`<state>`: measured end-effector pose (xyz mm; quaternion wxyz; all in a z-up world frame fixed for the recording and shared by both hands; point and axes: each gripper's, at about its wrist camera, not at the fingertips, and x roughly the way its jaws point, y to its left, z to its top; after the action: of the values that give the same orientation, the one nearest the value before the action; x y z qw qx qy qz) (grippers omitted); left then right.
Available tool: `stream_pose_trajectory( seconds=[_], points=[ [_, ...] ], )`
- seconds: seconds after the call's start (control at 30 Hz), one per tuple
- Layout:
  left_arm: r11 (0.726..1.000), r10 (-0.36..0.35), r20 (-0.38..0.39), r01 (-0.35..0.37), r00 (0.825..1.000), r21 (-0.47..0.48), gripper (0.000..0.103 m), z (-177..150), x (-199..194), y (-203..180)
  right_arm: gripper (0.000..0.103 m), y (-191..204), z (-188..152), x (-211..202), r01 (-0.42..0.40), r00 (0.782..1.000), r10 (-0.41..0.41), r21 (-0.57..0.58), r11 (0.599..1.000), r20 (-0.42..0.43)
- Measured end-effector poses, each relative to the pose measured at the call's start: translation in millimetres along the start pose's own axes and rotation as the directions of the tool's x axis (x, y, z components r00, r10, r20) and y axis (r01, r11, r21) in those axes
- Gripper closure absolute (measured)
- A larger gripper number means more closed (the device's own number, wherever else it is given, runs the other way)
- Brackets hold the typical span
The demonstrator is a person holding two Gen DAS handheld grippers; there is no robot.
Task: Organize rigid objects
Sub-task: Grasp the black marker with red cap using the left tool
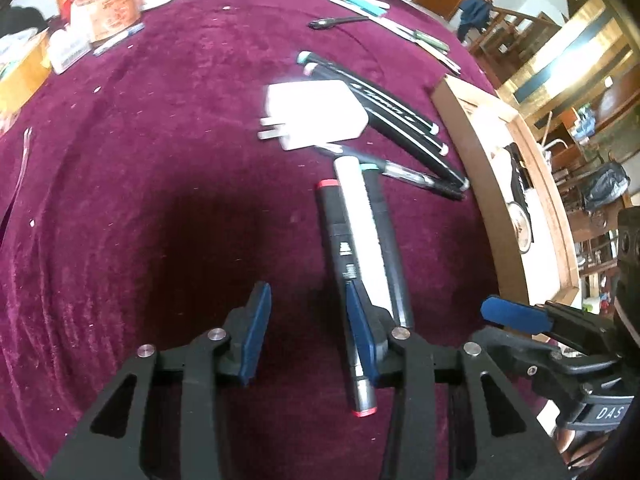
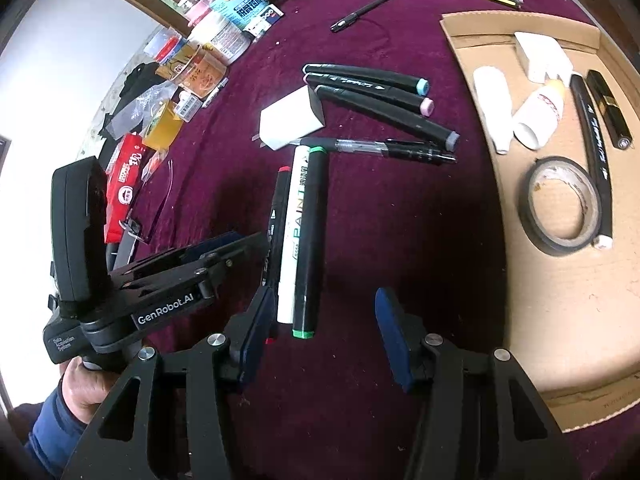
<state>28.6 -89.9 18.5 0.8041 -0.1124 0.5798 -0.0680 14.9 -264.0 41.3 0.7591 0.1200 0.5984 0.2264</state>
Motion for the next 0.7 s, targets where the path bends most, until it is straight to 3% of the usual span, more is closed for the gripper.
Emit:
stream_pose_trajectory(
  seconds=[0.07,0.17,0.27,0.37,0.7],
  points=[
    [1.000,0.020,0.002,-0.020,1.000,-0.002,0.073,-0.7,0.3,7.8,0.055,3.2,2.5,4.4,0.009,1.000,-0.009,-0.008,1.000,-0.004],
    [1.000,0.001,-0.006,-0.001,1.000,-0.012,0.074,-0.7,-0.8,12.4,0.056,5.5,6.7,8.6,0.029,1.000,-0.029,-0.010,1.000,0.001],
    [0.997,-0.072,-0.012,0.072,0.997,-0.026,0.074,-2.3,-5.2,11.6,0.056,4.0,12.2,9.1,0.027,1.000,-0.027,0.006,1.000,0.007],
    [0.995,-0.094,-0.027,0.094,0.995,-0.014,0.074,-1.5,-4.2,6.8,0.056,1.9,15.4,8.3,0.029,0.999,-0.029,0.019,0.999,0.014],
    [0.997,-0.008,-0.014,0.009,1.000,0.075,0.073,8.9,5.5,-17.2,0.056,-7.2,17.9,6.0,0.013,1.000,-0.013,0.031,0.999,0.011]
  ],
)
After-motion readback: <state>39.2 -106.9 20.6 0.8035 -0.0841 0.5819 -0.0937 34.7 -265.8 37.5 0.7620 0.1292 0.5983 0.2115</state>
